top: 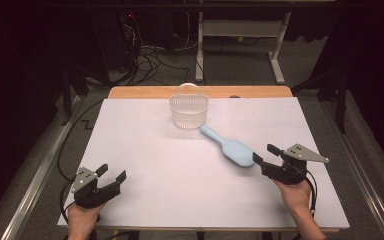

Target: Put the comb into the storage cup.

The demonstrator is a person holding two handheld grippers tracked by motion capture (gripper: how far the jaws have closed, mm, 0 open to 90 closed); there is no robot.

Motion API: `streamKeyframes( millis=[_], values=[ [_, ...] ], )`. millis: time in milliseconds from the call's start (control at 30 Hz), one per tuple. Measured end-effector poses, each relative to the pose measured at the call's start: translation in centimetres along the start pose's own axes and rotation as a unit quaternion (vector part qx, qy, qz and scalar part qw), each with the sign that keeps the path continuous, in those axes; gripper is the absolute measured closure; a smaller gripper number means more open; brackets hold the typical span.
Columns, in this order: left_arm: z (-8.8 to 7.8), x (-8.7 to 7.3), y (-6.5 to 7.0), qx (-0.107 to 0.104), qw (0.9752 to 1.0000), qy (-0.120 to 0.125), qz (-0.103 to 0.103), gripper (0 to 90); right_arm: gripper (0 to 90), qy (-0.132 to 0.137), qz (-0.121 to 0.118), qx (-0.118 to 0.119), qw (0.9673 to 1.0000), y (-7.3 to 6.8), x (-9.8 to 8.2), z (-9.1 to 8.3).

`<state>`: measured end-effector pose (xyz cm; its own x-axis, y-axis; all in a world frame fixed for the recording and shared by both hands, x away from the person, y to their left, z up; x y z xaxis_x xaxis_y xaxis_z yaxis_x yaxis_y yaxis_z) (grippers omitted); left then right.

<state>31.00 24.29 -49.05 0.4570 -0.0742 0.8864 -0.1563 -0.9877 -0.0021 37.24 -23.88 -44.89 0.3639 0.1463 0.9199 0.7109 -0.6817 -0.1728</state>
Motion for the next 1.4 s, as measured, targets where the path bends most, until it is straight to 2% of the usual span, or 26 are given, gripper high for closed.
streamKeyframes(
  millis=[133, 367, 667, 800, 900, 1133, 1400],
  values=[
    [0.0, 0.0, 0.0, 0.002, 1.0000, -0.001, 0.002, 27.9, 34.2, -0.001, -0.002, 0.001, 1.0000, -0.2, 0.4, 0.6],
    [0.0, 0.0, 0.0, 0.000, 1.0000, 0.001, 0.001, 27.8, 32.2, -0.001, 0.013, 0.000, 0.9999, -0.1, 0.9, 1.2],
    [0.0, 0.0, 0.1, -0.003, 1.0000, 0.000, 0.002, 27.9, 31.7, -0.005, 0.015, 0.004, 0.9999, -0.2, 1.5, 2.0],
    [0.1, 0.0, 0.1, -0.004, 1.0000, 0.000, 0.002, 28.2, 29.5, 0.001, 0.030, 0.007, 0.9995, -0.2, 1.8, 2.4],
    [0.1, 0.0, 0.2, -0.006, 1.0000, 0.001, 0.002, 28.6, 29.1, 0.001, 0.035, -0.001, 0.9994, -0.2, 2.1, 2.6],
    [0.1, 0.0, 0.2, -0.007, 1.0000, 0.001, 0.003, 28.7, 29.6, -0.007, 0.023, 0.001, 0.9997, -0.4, 2.8, 3.6],
    [0.1, 0.0, 0.3, -0.009, 1.0000, 0.000, 0.002, 28.6, 29.6, -0.020, 0.021, 0.006, 0.9996, -0.6, 3.5, 4.6]
  ],
)
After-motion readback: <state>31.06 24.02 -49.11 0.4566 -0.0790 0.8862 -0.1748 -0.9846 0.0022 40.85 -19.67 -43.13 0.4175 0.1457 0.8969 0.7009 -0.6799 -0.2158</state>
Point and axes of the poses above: each handheld gripper's, and its own axes: z roughly forward along the jaws, x roughly out of its top, y roughly to its right, the point moved 6 cm from there along z, roughly forward along the jaws, and after that the axes turned 15 degrees about x, right-handed, at the moved point
